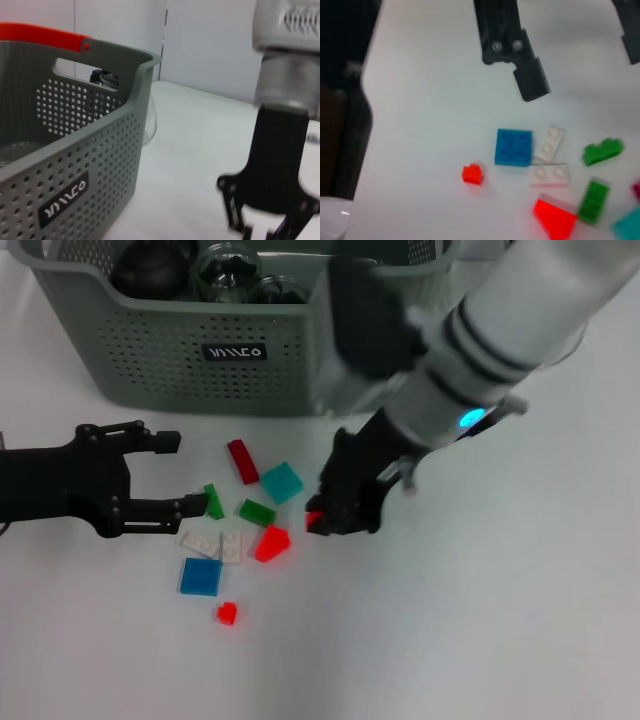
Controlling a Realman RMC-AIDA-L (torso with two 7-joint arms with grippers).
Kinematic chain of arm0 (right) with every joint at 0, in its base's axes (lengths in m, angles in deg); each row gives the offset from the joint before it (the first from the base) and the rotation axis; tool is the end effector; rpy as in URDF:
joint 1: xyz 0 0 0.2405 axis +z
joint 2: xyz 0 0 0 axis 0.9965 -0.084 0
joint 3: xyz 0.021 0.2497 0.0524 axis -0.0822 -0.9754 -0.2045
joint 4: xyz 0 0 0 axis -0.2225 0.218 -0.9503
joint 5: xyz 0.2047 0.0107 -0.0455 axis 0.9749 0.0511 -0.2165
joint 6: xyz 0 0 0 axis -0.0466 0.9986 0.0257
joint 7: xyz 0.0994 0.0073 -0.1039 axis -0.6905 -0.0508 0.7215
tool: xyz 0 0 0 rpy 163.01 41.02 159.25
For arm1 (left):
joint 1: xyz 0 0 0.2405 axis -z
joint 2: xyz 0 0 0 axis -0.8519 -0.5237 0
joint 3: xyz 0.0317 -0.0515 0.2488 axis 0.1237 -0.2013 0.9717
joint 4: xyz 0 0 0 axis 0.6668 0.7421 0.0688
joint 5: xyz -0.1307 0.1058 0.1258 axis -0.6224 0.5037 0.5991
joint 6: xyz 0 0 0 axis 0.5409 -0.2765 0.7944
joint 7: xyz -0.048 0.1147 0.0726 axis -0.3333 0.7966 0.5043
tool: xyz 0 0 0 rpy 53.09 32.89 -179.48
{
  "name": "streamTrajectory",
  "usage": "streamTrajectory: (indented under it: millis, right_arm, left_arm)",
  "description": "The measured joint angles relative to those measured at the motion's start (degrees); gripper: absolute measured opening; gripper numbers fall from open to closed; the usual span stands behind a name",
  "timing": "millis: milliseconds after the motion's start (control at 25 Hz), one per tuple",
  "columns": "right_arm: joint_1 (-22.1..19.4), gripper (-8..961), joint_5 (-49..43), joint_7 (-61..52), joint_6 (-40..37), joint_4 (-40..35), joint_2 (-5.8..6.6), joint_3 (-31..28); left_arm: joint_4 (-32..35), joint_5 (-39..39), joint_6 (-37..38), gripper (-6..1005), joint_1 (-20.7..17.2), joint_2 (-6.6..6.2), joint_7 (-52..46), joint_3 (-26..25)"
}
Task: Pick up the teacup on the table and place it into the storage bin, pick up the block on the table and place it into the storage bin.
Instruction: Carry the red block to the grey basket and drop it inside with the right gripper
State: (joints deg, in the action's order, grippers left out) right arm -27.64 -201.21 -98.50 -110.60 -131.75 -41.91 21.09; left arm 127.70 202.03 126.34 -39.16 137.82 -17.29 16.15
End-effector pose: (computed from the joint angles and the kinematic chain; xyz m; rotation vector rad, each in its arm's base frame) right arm 0.0948 0.3511 -0.1137 3.0077 0.0028 0.4508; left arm -0.2874 0.2737 0.0404 -2.7299 -0.5253 -0.4994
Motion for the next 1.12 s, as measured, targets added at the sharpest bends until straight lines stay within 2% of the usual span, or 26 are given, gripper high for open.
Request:
streamTrajectory:
  millis: [160,280,400,480,600,800,1000,1120]
  right_arm:
    - [0.69,178,-5.26,-0.99,-13.30,-7.00,0.38,-15.33]
    - [2.02,178,-4.58,-3.14,-20.65,-12.59,1.13,-26.09]
    - [4.58,178,-2.78,-6.45,-23.89,-16.02,1.79,-35.84]
    - [6.39,178,-3.06,-9.51,-21.63,-16.68,2.52,-40.00]
    - [8.09,177,-6.79,-14.32,-12.77,-15.12,3.43,-41.02]
    - [12.34,191,-14.70,-15.61,2.62,-4.17,3.23,-39.00]
    - [14.91,214,-19.42,-15.20,18.65,5.97,0.35,-32.03]
    - [16.09,228,-20.23,-15.65,26.01,11.46,-0.46,-27.31]
  left_arm:
    - [0.54,0.43,0.32,860,-0.14,-0.14,0.03,-1.18]
    - [0.65,0.49,0.39,860,-0.31,-0.15,0.04,-1.79]
    - [0.65,0.51,0.74,860,-0.40,-0.15,0.05,-2.22]
    - [0.65,0.53,0.92,860,-0.34,-0.15,0.06,-2.23]
    - [0.65,0.56,0.97,860,-0.12,-0.14,0.07,-2.24]
    - [0.57,0.56,0.96,859,0.12,-0.15,0.07,-2.04]
    - [0.39,0.56,0.88,859,0.34,-0.14,0.07,-1.71]
    - [0.36,0.56,0.92,859,0.38,-0.10,0.07,-1.67]
